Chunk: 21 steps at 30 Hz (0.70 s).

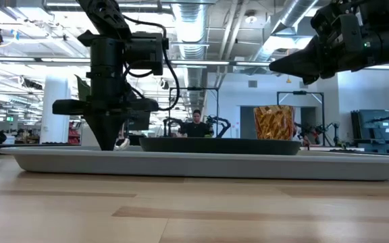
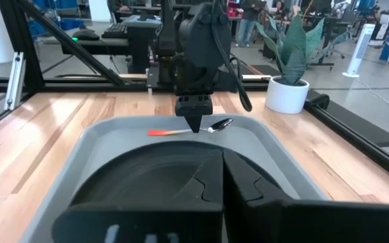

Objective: Pick and place plate/cup/fork/spoon on tray
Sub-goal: Put the orange spoon on the gray tray to the left of the black plate

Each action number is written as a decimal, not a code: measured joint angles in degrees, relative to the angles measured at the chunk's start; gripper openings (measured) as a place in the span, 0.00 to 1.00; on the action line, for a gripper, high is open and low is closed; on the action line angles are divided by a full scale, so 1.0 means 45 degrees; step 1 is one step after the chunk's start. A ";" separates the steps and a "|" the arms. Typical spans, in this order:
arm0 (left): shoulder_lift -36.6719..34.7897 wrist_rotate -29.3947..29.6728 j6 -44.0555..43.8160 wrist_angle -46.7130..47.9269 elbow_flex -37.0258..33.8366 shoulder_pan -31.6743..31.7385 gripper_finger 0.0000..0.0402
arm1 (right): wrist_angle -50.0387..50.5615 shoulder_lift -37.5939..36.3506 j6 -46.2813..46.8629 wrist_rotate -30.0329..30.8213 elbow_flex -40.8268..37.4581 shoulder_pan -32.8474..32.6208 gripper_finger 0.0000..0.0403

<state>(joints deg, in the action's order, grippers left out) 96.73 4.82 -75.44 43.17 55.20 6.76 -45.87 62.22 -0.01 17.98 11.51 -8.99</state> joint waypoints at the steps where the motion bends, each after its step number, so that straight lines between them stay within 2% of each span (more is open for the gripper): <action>1: 0.0000 0.0000 -0.0050 0.0002 0.0000 0.0000 0.00 | -0.0009 0.0000 0.0000 0.0005 0.0000 -0.0005 0.02; 17: 0.0000 0.0124 -0.0482 0.0331 0.0000 0.0000 0.00 | 0.0044 0.0000 -0.0102 0.0005 0.0000 -0.0005 0.02; 21: 0.0000 0.0137 -0.0487 0.0342 0.0000 0.0000 0.03 | 0.0044 0.0000 -0.0102 0.0004 0.0000 -0.0005 0.02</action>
<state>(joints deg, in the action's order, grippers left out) 96.73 5.44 -77.62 44.70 55.20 6.76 -45.67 62.22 -0.47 18.00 11.51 -9.02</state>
